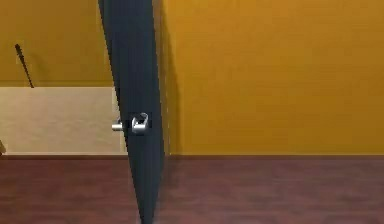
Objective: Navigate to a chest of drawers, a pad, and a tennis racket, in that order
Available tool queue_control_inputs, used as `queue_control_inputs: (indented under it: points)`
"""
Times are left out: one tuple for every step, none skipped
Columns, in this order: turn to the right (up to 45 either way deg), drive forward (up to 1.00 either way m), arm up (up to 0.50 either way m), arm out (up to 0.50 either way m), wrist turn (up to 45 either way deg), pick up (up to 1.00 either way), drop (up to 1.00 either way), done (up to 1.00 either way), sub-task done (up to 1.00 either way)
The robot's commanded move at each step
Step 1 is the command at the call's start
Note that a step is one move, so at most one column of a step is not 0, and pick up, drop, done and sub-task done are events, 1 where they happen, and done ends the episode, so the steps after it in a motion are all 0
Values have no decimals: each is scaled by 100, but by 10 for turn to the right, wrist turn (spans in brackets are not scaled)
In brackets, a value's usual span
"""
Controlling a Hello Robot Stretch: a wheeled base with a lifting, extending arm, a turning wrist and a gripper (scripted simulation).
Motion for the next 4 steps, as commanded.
queue_control_inputs:
  points:
    - [-450,0,0,0,0,0,0,0,0]
    - [-450,0,0,0,0,0,0,0,0]
    - [-450,0,0,0,0,0,0,0,0]
    - [-210,0,0,0,0,0,0,0,0]
